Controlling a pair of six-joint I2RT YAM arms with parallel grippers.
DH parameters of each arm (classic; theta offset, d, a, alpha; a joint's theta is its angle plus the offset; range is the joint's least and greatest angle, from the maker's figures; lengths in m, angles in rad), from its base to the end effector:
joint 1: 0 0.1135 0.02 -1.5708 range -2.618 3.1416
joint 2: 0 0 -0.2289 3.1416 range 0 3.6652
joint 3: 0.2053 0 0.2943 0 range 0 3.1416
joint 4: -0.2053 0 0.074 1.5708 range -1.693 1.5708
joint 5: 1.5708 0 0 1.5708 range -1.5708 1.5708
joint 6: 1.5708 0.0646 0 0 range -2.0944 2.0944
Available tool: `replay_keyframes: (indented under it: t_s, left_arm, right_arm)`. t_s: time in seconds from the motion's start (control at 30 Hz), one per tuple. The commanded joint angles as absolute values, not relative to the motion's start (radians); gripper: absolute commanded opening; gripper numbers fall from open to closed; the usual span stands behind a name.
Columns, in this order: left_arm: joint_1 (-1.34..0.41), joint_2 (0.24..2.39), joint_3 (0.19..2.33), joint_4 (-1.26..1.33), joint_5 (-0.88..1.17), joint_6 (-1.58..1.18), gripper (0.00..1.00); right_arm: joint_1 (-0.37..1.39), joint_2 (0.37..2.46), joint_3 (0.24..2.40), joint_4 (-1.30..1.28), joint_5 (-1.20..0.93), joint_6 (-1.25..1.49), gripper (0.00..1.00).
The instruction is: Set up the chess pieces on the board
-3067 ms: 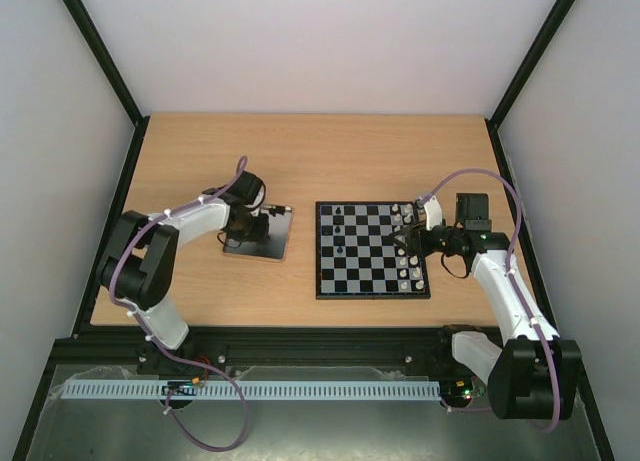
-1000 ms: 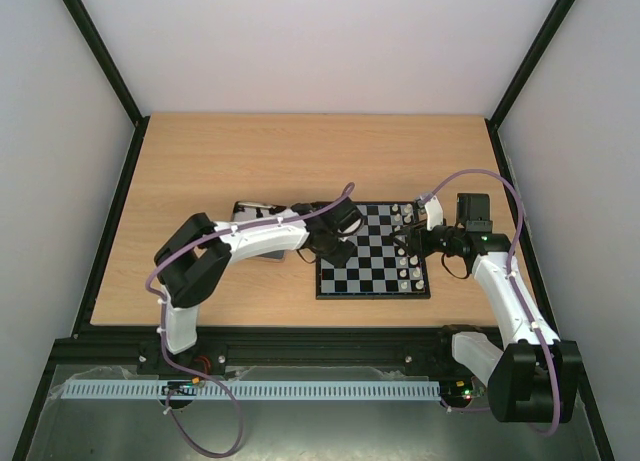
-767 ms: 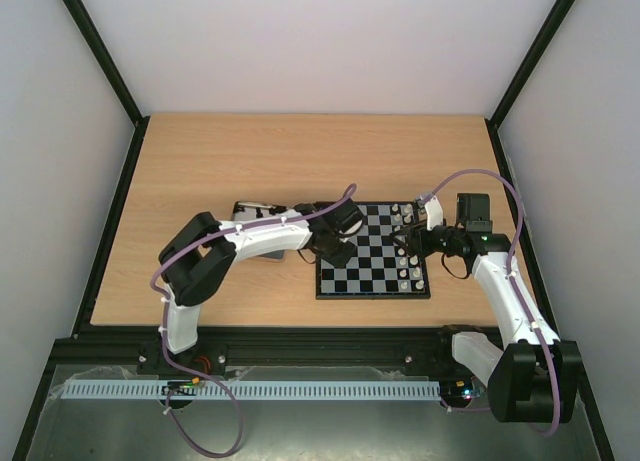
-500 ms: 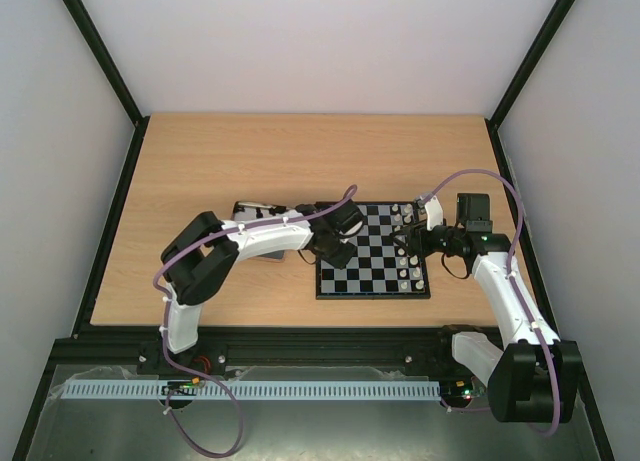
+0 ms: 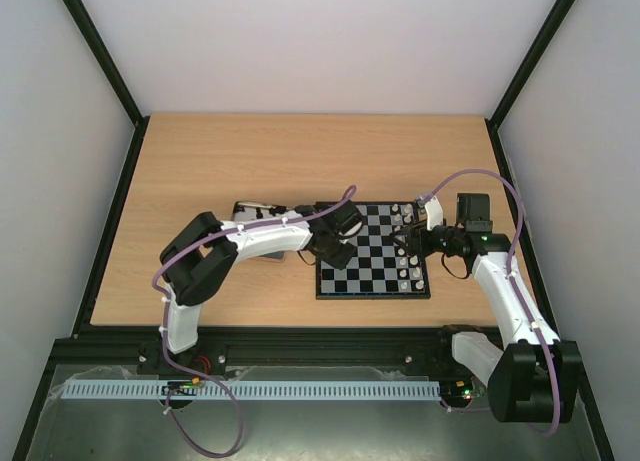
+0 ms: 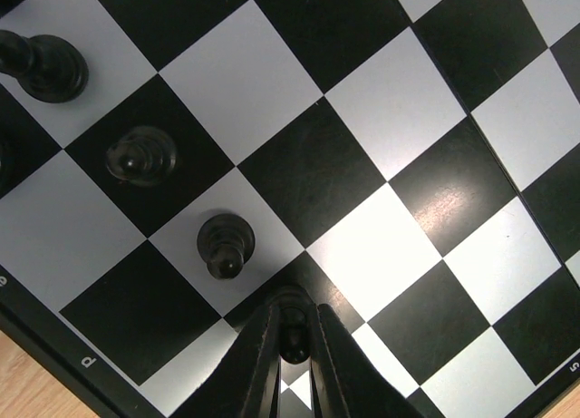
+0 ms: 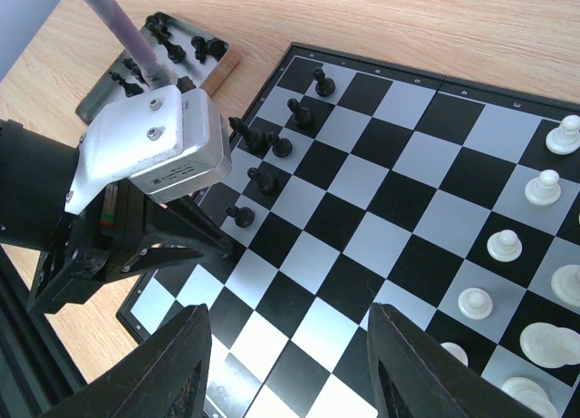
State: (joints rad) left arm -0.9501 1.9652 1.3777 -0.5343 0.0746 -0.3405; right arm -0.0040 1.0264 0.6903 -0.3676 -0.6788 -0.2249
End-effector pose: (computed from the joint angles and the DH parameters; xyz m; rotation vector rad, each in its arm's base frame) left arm 0.2526 -0.3616 0.0904 0.8599 2.6541 -0.4663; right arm 0.2882 0.0394 0.1905 -0.5827 2.0854 0.6366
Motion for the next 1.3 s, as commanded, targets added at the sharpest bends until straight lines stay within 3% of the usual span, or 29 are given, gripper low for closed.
replay_keyframes:
  t_s: [0.0,0.43,0.9,1.27]
  left_arm:
    - [-0.963,1.954,1.340,-0.582,0.084,-0.360,0.11]
    - [-0.966,1.936,1.298,-0.558,0.074,-0.379,0.15]
    - [-0.966,1.965,1.323,-0.545,0.072,-0.385,0.12]
    - [-0.965,1.895,1.348,-0.594,0.052,-0.380,0.27]
  right_arm:
    - [0.002,1.013,0.676,-0.370,-0.683,-0.235,0.48]
    - [0.002,1.008,0.675,-0.370,-0.687,-0.235,0.48]
    - [0.001,1.003,0.676,-0.372,-0.687,-0.235,0.48]
    - [0.001,1.007,0.678,-0.375,-0.688,-0.236,0.48]
